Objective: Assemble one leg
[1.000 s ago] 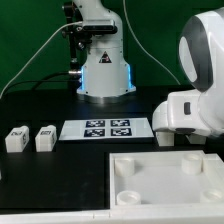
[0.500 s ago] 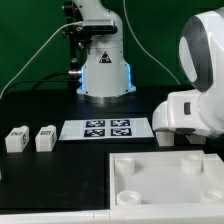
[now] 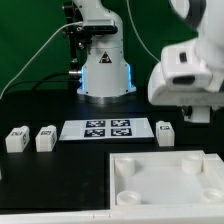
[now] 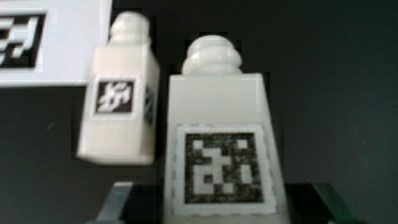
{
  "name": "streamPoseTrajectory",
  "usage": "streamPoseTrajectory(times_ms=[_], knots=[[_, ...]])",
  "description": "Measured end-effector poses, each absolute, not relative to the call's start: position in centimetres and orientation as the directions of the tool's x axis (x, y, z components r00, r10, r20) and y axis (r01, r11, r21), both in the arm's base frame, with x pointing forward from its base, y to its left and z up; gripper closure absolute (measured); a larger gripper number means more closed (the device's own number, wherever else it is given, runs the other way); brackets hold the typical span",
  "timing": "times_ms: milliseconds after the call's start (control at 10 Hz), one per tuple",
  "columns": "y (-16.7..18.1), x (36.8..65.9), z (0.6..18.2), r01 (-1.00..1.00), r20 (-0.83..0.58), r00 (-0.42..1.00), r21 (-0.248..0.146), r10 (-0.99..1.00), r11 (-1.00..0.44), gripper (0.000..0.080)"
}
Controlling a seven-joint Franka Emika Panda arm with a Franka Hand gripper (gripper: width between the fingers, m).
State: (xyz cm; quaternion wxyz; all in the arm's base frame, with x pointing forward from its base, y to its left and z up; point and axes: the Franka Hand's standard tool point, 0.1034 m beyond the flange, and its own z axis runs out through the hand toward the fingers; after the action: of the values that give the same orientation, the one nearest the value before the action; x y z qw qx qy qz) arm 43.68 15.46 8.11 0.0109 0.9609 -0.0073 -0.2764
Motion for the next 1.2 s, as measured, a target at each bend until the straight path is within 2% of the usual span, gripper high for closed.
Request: streamPoseTrajectory(times_ms=[200, 300, 500, 700, 900, 1000, 1100, 1200], knots=[[14.1, 45.8, 10.7, 0.020, -0.366, 0.931, 0.015, 0.013, -1.000, 0.0508], [14.0, 46.9, 11.9, 0.053, -0.243, 0.969, 0.029, 0.045, -0.998, 0.0508], [14.8, 47.1, 12.0, 0.061, -0.031, 0.998, -0.008, 0.062, -0.998, 0.0508], [15.3, 46.9, 11.9, 0.060, 0.110, 0.992, -0.045, 0.054, -0.997, 0.0508], [16.7, 46.8, 12.1, 0.073, 0.307, 0.951, -0.114, 0.034, -0.991, 0.0508], [16.9, 47.4, 12.8, 0.088, 0.353, 0.935, -0.123, 0.039, -0.988, 0.0508], [17.2, 49.0, 14.6, 0.115, 0.457, 0.889, -0.141, 0.038, -0.983, 0.0508], [16.7, 49.7, 15.0, 0.135, 0.507, 0.861, -0.134, 0.049, -0.982, 0.0508]])
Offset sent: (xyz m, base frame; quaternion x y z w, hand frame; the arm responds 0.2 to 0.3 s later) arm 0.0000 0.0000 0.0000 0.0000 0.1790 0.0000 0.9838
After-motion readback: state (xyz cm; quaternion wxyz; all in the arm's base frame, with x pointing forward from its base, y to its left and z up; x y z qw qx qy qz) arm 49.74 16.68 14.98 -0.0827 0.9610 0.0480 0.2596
